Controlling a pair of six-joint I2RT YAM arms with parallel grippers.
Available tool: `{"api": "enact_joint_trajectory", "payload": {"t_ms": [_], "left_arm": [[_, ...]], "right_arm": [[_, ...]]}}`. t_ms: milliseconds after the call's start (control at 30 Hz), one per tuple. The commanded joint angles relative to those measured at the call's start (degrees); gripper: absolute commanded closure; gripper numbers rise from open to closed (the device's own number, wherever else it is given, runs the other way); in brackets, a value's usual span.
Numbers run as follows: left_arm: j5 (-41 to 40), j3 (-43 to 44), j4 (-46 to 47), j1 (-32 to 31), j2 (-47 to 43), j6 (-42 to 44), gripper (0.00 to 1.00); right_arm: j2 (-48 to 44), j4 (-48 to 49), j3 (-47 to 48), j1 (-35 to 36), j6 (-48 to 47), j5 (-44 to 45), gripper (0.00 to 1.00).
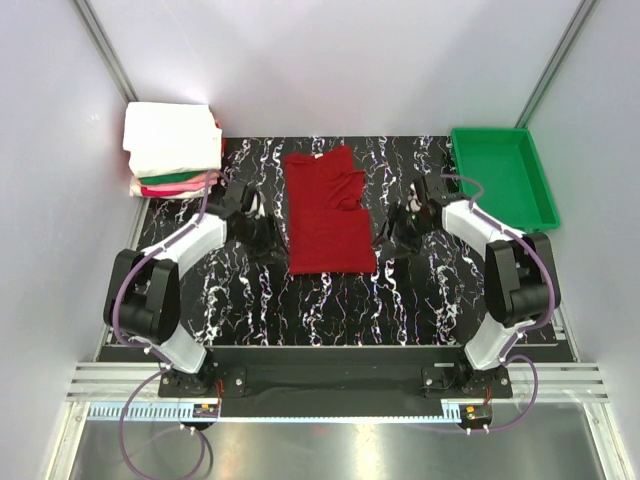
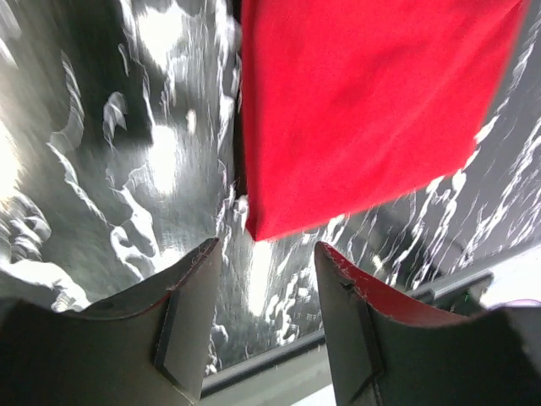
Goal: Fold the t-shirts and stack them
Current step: Fold the tshirt
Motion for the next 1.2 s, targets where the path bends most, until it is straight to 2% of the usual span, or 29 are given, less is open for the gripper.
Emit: {"api": "enact_joint_trajectory", "payload": {"t_ms": [0, 200, 467, 533, 900, 967, 1033, 1067, 1100, 1133, 1167], "left_arm": [[2.8, -7.6, 11.8, -1.1, -4.7, -4.6, 0.47], [2.2, -17.0, 18.9, -1.9, -6.4, -8.6, 0.46], [2.6, -20.0, 25.5, -2.0, -3.2, -11.8, 0.46], [2.8, -20.0, 26.3, -2.0, -1.9, -12.1, 0.46], [3.5, -19.7, 30.8, -3.9, 2.5, -14.3, 0.46], [3.6, -19.7, 31.6, -4.6, 2.9, -14.6, 0.52], [3.7, -19.8, 32.2, -5.7, 3.3, -15.0, 0.60], [3.9, -19.7, 32.9, -6.2, 3.7, -15.0, 0.77], [3.9, -19.2, 32.9, -6.7, 4.0, -14.9, 0.86], [3.9, -18.9, 32.9, -7.7, 4.7, -14.9, 0.93], [4.0, -18.8, 32.8, -8.2, 4.9, -14.9, 1.00]], "right_arm": [[-5.1, 9.3, -9.5, 0.4, 3.2, -5.9, 0.32], [-3.8, 16.9, -16.8, 0.6, 5.5, -9.9, 0.33], [1.4, 22.2, -18.2, 1.5, 6.9, -10.7, 0.36], [2.2, 23.1, -18.2, 1.6, 7.2, -10.8, 0.44], [6.4, 25.3, -18.0, 1.8, 7.6, -11.5, 0.62], [7.0, 25.7, -18.1, 1.8, 7.8, -11.7, 0.65], [7.2, 26.2, -18.0, 1.9, 8.0, -11.9, 0.79], [7.4, 26.3, -18.0, 1.8, 8.0, -12.0, 0.85], [7.4, 26.3, -18.1, 1.8, 8.0, -12.1, 0.90], [7.4, 26.3, -18.1, 1.8, 8.0, -12.2, 0.99], [7.1, 26.1, -18.3, 1.8, 7.9, -12.2, 1.00]]}}
